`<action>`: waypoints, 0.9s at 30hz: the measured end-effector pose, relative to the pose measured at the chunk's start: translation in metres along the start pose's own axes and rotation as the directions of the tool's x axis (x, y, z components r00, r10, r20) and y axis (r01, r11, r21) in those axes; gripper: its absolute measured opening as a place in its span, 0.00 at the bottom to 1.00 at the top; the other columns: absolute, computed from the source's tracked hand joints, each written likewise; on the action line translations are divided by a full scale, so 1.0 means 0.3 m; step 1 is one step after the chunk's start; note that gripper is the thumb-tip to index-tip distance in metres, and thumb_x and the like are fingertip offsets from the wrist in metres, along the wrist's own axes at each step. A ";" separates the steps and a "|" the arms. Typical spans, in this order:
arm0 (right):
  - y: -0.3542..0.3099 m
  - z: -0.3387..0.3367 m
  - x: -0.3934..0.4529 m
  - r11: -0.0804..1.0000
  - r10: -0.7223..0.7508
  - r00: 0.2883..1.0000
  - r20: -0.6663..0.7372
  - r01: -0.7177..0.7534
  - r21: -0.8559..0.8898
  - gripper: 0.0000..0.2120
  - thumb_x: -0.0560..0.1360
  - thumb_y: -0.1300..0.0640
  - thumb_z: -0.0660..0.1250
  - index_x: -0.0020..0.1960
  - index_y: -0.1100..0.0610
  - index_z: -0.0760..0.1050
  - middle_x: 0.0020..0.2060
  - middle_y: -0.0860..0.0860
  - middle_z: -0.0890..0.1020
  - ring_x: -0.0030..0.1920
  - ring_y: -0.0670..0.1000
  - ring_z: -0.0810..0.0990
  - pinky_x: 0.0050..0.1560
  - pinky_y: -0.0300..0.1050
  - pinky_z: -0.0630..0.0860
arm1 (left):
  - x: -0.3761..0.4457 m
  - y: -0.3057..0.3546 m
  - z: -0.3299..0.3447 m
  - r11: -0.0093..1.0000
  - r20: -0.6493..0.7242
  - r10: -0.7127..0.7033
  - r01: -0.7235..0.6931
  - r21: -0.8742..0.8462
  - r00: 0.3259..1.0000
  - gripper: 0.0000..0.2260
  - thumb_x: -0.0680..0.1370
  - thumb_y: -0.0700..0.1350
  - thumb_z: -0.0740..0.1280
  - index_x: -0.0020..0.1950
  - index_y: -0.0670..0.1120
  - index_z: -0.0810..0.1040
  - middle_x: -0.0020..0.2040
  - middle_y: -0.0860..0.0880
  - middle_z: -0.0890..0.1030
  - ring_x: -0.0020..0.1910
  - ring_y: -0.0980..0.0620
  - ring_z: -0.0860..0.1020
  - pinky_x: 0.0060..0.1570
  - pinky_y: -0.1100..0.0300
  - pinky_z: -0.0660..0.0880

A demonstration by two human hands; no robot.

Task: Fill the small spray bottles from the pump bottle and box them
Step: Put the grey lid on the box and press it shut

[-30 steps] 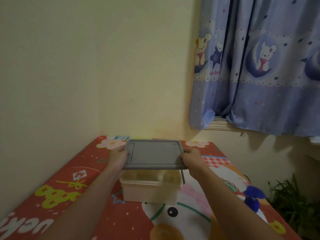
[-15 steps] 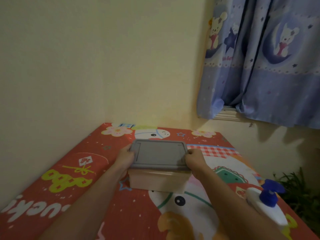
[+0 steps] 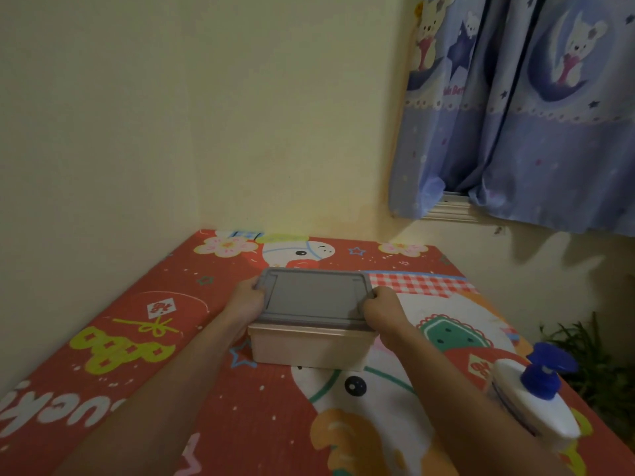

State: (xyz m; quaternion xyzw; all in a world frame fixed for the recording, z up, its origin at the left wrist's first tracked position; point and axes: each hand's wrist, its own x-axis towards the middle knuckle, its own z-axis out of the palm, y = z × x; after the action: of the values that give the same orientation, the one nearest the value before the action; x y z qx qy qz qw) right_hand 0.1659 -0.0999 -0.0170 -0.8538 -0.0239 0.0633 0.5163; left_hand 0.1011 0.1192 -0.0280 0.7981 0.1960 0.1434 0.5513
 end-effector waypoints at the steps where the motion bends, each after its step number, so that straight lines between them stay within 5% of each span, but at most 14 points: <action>1: 0.001 0.000 0.000 1.000 -0.004 1.000 0.004 0.004 -0.007 0.09 0.76 0.67 0.56 0.53 0.61 0.70 0.43 0.53 0.75 0.42 0.49 0.73 0.35 0.40 0.72 | 0.000 -0.004 0.002 1.000 0.002 0.002 -0.002 0.007 1.000 0.16 0.80 0.32 0.55 0.60 0.42 0.78 0.52 0.42 0.81 0.48 0.44 0.79 0.46 0.56 0.72; 8: 0.022 0.008 -0.020 0.994 -0.072 0.997 0.004 0.072 -0.081 0.06 0.78 0.65 0.54 0.50 0.58 0.68 0.39 0.49 0.72 0.38 0.46 0.71 0.33 0.37 0.68 | -0.015 -0.006 0.013 0.997 -0.006 0.050 -0.050 0.056 0.999 0.18 0.81 0.33 0.54 0.67 0.42 0.74 0.60 0.42 0.78 0.53 0.48 0.74 0.50 0.59 0.68; 12: 0.041 0.023 -0.025 0.963 -0.131 0.991 -0.002 0.127 -0.238 0.08 0.79 0.64 0.55 0.57 0.60 0.69 0.48 0.53 0.75 0.44 0.49 0.73 0.36 0.36 0.68 | -0.006 -0.008 0.014 0.989 0.008 0.076 -0.077 0.125 0.997 0.18 0.82 0.35 0.54 0.70 0.43 0.71 0.63 0.44 0.77 0.53 0.49 0.72 0.50 0.60 0.66; 19: 0.046 0.017 -0.019 0.961 -0.118 0.993 0.022 0.120 -0.250 0.11 0.78 0.64 0.53 0.59 0.61 0.69 0.51 0.55 0.74 0.48 0.52 0.73 0.42 0.42 0.71 | 0.010 -0.029 0.016 0.999 -0.010 0.033 -0.032 0.039 0.999 0.16 0.80 0.34 0.55 0.58 0.49 0.78 0.55 0.44 0.81 0.51 0.45 0.78 0.48 0.56 0.72; 23: 0.045 0.012 -0.014 0.966 -0.107 0.994 0.035 0.113 -0.233 0.08 0.79 0.63 0.53 0.54 0.57 0.69 0.50 0.53 0.75 0.44 0.48 0.74 0.37 0.38 0.71 | -0.008 -0.018 0.016 1.000 -0.019 0.021 -0.021 0.012 1.000 0.17 0.81 0.35 0.55 0.64 0.46 0.77 0.58 0.44 0.81 0.52 0.47 0.77 0.50 0.57 0.71; 27: 0.038 0.005 -0.017 0.947 -0.094 0.995 0.038 0.101 -0.306 0.10 0.79 0.62 0.54 0.58 0.60 0.69 0.54 0.56 0.75 0.51 0.53 0.76 0.44 0.43 0.74 | -0.015 -0.007 0.022 1.000 -0.033 -0.006 0.006 0.005 0.999 0.18 0.82 0.36 0.55 0.70 0.43 0.72 0.59 0.52 0.75 0.56 0.48 0.74 0.52 0.59 0.67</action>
State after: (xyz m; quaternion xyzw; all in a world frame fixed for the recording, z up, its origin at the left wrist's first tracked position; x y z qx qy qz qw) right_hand 0.1604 -0.1044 -0.0274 -0.9207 -0.0816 0.0430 0.3793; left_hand 0.0995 0.1124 -0.0323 0.7966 0.2079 0.1546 0.5463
